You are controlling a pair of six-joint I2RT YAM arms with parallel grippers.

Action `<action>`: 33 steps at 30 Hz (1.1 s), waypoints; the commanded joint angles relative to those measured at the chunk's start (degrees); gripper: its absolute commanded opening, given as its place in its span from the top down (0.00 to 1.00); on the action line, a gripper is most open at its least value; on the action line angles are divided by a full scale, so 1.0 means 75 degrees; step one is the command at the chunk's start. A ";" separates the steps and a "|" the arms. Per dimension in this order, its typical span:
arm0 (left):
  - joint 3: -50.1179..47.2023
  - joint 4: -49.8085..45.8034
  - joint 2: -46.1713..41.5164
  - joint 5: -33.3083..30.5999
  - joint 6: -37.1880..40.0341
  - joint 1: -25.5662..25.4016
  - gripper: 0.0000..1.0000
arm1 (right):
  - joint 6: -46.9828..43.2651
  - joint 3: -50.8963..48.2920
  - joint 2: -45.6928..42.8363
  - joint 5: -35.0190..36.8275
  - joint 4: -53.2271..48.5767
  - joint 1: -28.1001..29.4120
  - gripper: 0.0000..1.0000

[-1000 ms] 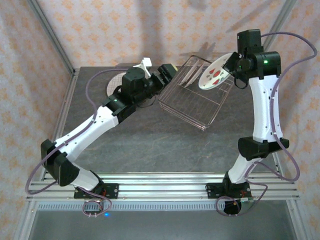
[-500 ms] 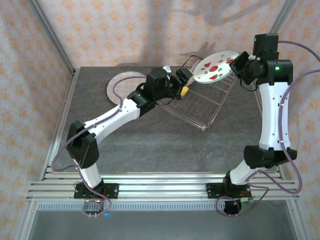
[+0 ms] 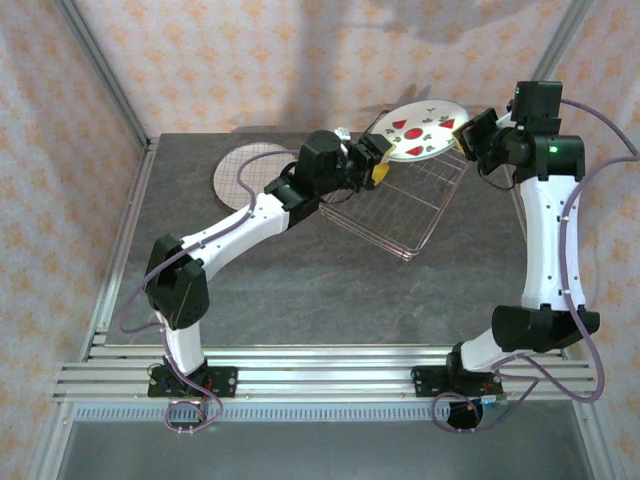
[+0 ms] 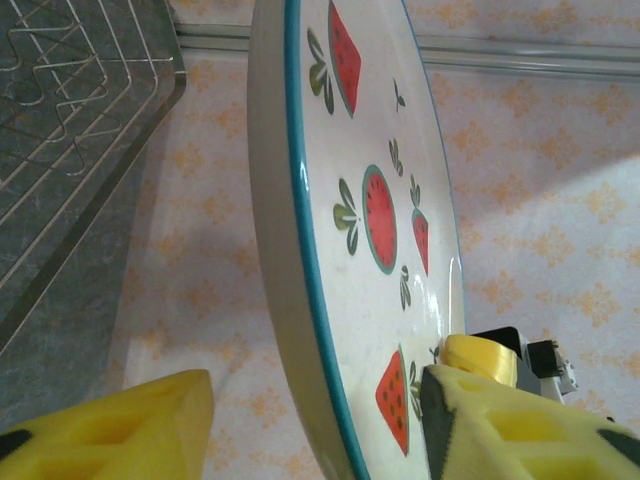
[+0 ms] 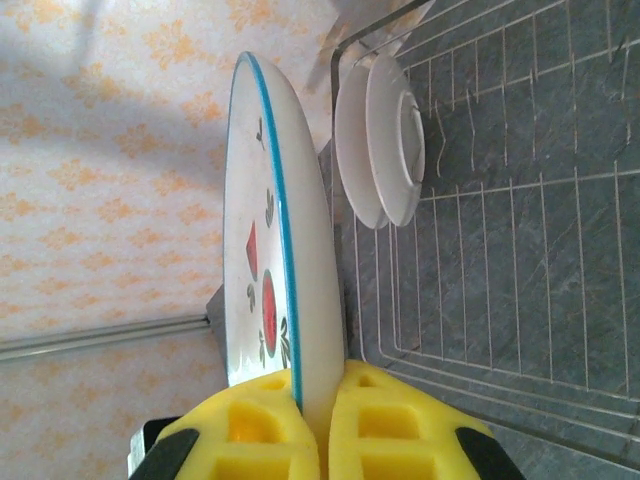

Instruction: Unload the plates from the dish rack

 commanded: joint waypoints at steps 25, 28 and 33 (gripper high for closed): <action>0.0153 0.0191 -0.0184 0.0048 0.0118 -0.0017 1.00 | 0.0086 -0.0840 -0.0962 -0.0546 0.1510 -0.0030 1.00; 0.0153 0.0244 -0.0306 0.0041 0.0303 0.0017 1.00 | -0.0009 -0.0830 -0.1003 -0.0515 0.1489 -0.0034 0.85; 0.0102 0.0441 -0.0584 0.0057 0.0640 0.0156 1.00 | -0.0245 -0.0686 -0.1014 -0.0382 0.1306 -0.0029 0.62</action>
